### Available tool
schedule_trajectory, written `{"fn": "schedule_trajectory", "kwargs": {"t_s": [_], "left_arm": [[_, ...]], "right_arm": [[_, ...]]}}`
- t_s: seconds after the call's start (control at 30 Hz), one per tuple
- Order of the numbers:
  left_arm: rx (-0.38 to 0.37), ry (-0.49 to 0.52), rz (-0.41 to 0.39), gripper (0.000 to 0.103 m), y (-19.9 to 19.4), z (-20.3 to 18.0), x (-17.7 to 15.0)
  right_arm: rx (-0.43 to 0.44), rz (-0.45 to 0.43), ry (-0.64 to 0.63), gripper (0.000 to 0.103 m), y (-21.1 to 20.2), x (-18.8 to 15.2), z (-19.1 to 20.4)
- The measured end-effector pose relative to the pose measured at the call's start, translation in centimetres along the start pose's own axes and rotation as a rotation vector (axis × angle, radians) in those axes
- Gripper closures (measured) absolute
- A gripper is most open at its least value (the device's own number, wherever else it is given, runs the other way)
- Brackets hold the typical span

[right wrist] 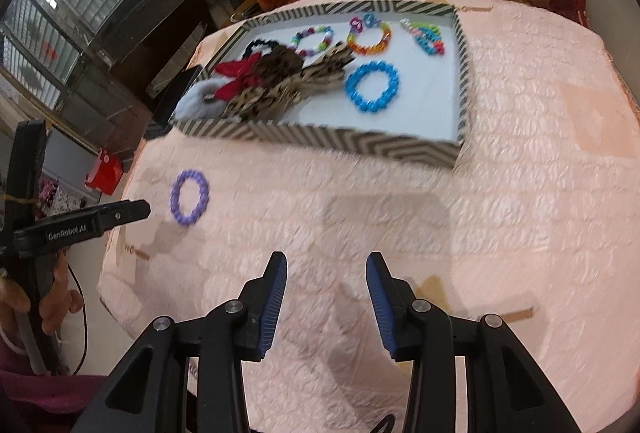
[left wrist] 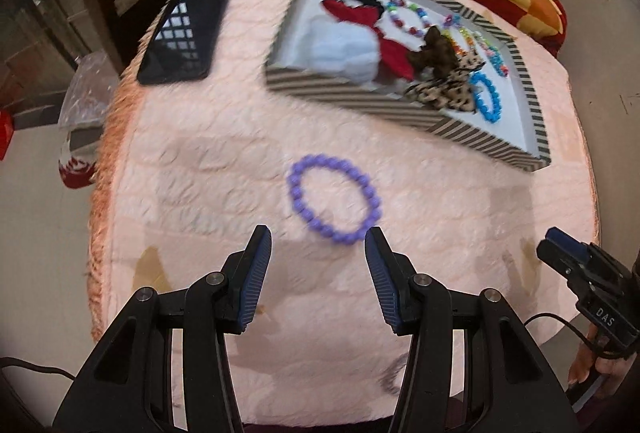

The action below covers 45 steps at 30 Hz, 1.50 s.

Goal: Organize jewelry
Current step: 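Withdraw both grippers toward the purple and grey bracelets, then grasp the grey braided bracelet with the right gripper while the left approaches the purple bracelet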

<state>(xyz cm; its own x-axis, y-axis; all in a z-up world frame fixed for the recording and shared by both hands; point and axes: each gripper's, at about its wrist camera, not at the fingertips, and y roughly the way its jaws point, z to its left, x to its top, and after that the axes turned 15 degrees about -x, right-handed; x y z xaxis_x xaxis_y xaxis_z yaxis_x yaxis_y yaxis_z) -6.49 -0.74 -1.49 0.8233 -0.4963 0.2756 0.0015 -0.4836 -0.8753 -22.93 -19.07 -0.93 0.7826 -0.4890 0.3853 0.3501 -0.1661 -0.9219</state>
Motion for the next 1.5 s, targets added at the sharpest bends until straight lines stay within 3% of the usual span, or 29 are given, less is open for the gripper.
{"fn": "schedule_trajectory", "kwargs": {"t_s": [0.3, 1.03, 1.5], "left_arm": [[0.019, -0.036, -0.008, 0.055, 0.1, 1.5, -1.6], [0.006, -0.035, 0.035, 0.055, 1.5, 1.7, -1.9], [-0.009, -0.084, 0.035, 0.055, 1.7, 2.9, -1.4]], "right_arm": [[-0.011, 0.000, -0.095, 0.063, -0.1, -2.0, 3.0], [0.002, 0.000, -0.133, 0.062, -0.9, -5.9, 4.5], [0.021, 0.039, -0.295, 0.062, 0.9, -8.2, 8.5]]}}
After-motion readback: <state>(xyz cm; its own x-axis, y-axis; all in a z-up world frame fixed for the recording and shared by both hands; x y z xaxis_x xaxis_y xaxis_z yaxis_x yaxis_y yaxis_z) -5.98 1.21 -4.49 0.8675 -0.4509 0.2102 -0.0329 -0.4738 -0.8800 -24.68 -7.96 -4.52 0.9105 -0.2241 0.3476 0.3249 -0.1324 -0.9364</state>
